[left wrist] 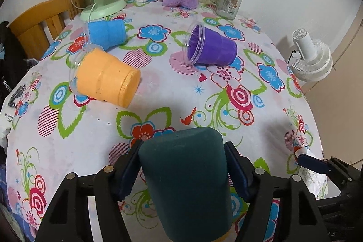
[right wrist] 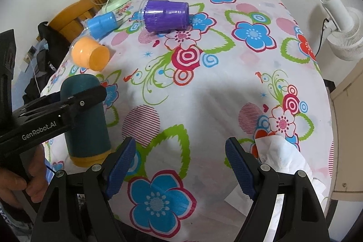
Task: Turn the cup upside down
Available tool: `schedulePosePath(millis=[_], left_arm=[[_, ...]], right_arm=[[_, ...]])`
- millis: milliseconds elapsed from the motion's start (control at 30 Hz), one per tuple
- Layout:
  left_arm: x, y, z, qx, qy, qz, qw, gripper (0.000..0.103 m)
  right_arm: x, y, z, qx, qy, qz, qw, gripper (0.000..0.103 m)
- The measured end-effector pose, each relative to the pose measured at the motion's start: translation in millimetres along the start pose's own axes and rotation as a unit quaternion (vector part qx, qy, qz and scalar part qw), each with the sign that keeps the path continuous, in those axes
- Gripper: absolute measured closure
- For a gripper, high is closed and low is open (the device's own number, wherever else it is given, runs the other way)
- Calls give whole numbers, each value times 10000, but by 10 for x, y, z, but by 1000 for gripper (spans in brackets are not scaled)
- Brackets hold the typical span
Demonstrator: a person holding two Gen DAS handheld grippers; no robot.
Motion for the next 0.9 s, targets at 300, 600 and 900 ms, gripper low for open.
schedulePosePath(millis=[300,600,900], left_arm=[[-1,142,0,-27,-50,-160,9999,32],[-9,304,-5,-59,-89,-345,9993,33],[-25,459,-30,-86,-114,-535,9985,35]], right_arm=[[9,49,100,11,86,-29,10000,20],[-3,97,205,7,202,-65,9998,20],[13,116,261,0,250,-68,9997,20]])
Point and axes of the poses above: each gripper's, at about its wrist camera, not at the fingertips, and y roughly against the way its jaws point, z to its left, x to its underside, the point moved 4 cm from there along -y, roughly the way its jaws point, and after that the axes turned 13 degrees about x, right-handed, at the moved point
